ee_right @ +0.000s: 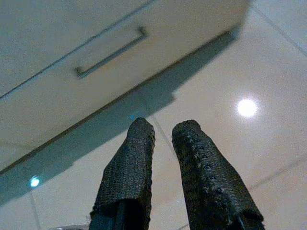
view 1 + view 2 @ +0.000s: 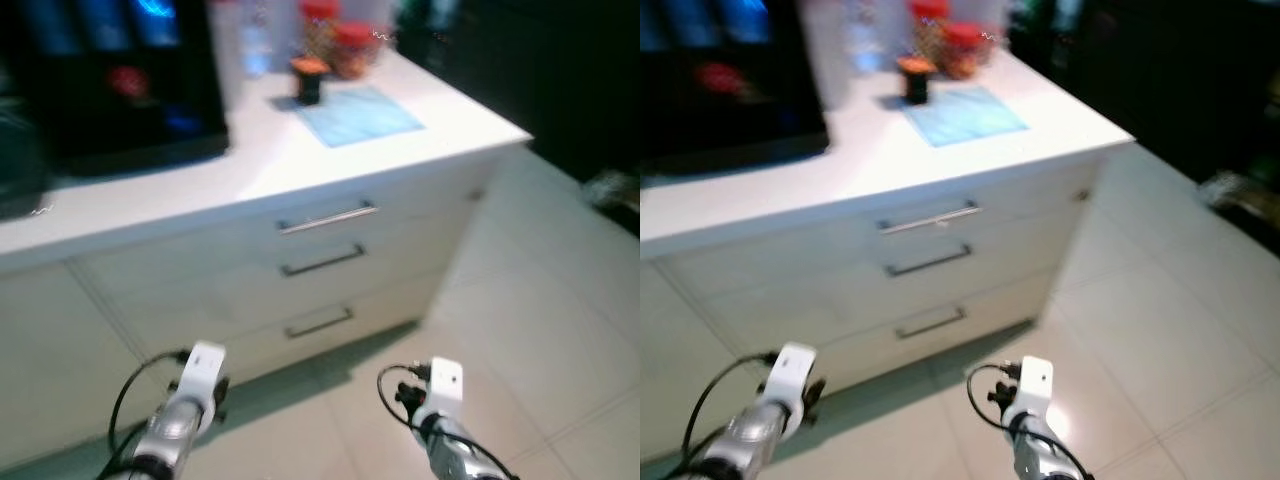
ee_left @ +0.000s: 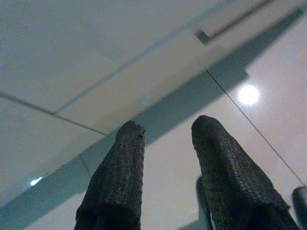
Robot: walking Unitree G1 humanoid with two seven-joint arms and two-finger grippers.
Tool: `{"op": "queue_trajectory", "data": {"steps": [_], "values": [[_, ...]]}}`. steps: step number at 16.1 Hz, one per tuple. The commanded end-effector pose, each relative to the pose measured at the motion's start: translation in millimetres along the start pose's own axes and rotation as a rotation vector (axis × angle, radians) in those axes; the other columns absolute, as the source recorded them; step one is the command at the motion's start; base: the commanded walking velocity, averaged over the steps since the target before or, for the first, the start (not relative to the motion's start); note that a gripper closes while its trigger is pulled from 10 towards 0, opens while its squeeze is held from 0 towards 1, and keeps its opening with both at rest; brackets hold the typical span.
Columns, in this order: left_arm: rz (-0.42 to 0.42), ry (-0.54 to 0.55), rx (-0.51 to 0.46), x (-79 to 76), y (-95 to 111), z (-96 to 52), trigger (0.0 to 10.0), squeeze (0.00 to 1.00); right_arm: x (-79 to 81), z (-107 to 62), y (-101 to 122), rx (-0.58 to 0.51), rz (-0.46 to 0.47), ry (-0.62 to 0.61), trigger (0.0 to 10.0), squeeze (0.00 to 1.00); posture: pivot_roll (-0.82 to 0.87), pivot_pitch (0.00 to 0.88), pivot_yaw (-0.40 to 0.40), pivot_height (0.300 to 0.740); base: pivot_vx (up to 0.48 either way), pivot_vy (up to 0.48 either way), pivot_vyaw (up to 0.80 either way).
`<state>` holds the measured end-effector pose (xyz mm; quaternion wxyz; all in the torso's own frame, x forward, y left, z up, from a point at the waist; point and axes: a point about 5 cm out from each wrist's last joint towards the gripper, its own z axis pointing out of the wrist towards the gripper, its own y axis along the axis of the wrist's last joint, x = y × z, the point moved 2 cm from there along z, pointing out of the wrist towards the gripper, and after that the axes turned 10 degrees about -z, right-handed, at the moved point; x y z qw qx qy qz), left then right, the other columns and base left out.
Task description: Kitchen organization
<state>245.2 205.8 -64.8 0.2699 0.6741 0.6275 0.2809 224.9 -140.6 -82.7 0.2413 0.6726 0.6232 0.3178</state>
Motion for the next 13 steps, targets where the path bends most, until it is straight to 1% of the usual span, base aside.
{"op": "queue_trajectory", "data": {"steps": [1,3,6,9,11,13], "values": [[0.005,-0.007,0.025,-1.9,-6.4,-0.8,10.0,0.0,-6.4,-0.3,0.6,0.005,-0.002,-0.011,10.0,0.0,-0.12,0.0,0.005,0.74,0.0,0.0,0.8],[0.002,-0.005,0.03,-1.9,-7.6,-0.9,10.0,0.0,-5.8,0.0,2.2,-0.005,0.003,-0.008,10.0,0.0,-0.12,0.0,0.004,0.74,0.0,0.0,0.8],[-0.003,-0.004,0.034,-2.7,-8.3,-0.8,10.0,0.0,-3.4,0.7,4.0,-0.012,0.029,0.0,10.0,0.0,-0.12,0.0,0.002,0.74,0.0,0.0,0.0],[-0.013,0.002,0.038,-2.4,-9.7,-1.1,10.0,0.0,-1.0,1.2,4.6,-0.008,0.02,0.012,10.0,0.0,-0.12,0.0,0.001,0.74,0.0,0.0,0.0],[-0.016,0.004,0.039,-2.5,-10.3,-1.2,10.0,0.0,-0.9,1.1,4.1,-0.005,-0.001,0.015,10.0,0.0,-0.12,0.002,-0.005,0.74,0.0,0.0,0.0],[-0.016,0.003,0.042,-2.7,-11.4,-1.5,10.0,0.0,-1.2,1.0,4.2,-0.009,0.001,0.011,10.0,0.0,-0.12,0.003,-0.005,0.74,0.0,0.0,0.8]]}}
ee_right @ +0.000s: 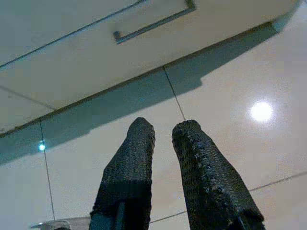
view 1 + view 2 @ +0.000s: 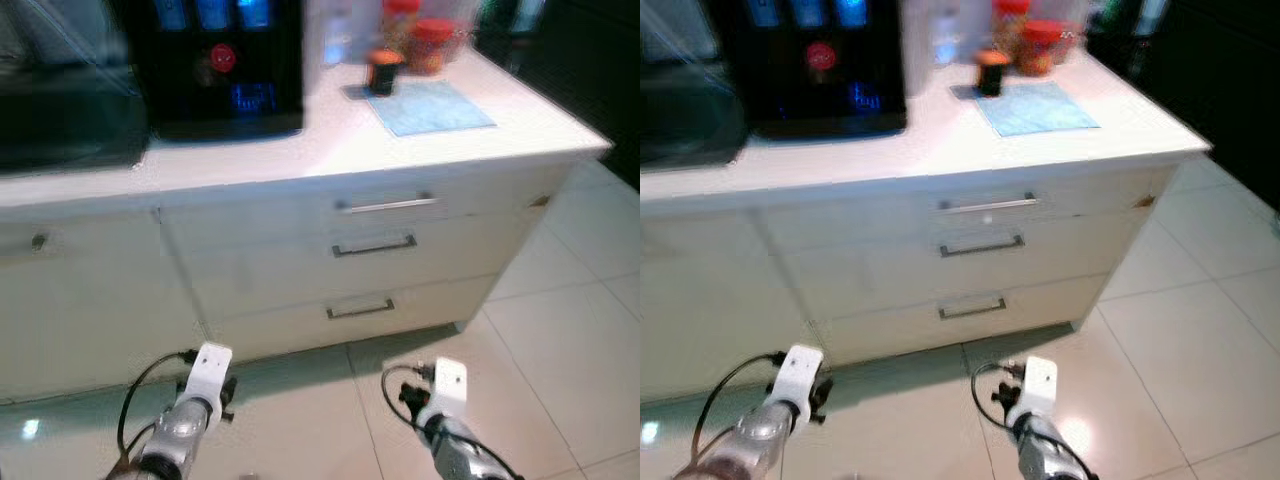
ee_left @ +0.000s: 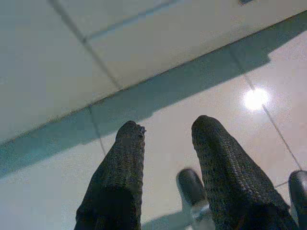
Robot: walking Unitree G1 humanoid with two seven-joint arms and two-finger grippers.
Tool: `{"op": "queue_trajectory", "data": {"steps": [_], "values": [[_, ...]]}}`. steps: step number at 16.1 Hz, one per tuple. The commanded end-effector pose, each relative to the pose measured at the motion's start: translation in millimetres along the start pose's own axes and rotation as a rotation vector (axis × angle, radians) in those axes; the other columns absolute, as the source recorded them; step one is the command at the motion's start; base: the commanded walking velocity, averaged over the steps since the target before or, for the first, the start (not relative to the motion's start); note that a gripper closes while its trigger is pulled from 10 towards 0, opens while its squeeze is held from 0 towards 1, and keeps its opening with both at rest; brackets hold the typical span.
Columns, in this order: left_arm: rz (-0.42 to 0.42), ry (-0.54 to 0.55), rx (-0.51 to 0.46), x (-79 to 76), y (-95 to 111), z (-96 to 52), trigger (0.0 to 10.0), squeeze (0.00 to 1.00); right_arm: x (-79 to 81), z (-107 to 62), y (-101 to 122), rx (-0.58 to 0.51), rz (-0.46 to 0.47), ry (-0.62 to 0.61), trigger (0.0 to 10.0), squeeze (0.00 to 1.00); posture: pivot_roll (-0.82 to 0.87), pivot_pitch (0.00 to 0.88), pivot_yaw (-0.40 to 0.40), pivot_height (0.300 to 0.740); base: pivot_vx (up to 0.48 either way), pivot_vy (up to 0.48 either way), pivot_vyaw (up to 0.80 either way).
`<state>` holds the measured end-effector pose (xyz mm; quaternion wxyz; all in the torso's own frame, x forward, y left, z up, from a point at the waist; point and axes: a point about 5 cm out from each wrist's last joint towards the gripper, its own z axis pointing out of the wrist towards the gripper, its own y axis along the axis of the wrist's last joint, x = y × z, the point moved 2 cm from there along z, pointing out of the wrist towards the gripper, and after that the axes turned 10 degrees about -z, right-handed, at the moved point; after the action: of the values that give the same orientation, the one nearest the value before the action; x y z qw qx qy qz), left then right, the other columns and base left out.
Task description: Kitchen organization
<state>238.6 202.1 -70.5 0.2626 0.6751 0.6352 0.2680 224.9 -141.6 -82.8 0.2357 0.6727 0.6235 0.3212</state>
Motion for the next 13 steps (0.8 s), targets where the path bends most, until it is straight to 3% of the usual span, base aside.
{"op": "queue_trajectory", "data": {"steps": [1,2,10,13], "values": [[-0.005,0.009,0.011,1.8,-3.1,-0.7,10.0,0.0,-0.2,1.0,4.1,-0.012,-0.001,0.0,10.0,0.0,-0.12,0.003,-0.005,0.74,0.0,0.0,0.8],[-0.005,0.009,0.011,1.8,-3.1,-0.7,10.0,0.0,-0.2,1.0,4.1,-0.012,-0.001,0.0,10.0,0.0,-0.12,0.003,-0.005,0.74,0.0,0.0,0.8],[-0.027,0.014,0.025,1.6,-7.0,-1.3,10.0,0.0,0.8,0.9,3.0,-0.005,0.008,0.014,10.0,0.0,-0.12,0.009,-0.011,0.74,0.0,0.0,0.0],[-0.03,0.017,0.033,1.6,-7.6,-1.1,10.0,0.0,0.9,0.9,2.4,-0.002,0.012,0.014,10.0,0.0,-0.12,0.009,-0.013,0.74,0.0,0.447,0.0]]}}
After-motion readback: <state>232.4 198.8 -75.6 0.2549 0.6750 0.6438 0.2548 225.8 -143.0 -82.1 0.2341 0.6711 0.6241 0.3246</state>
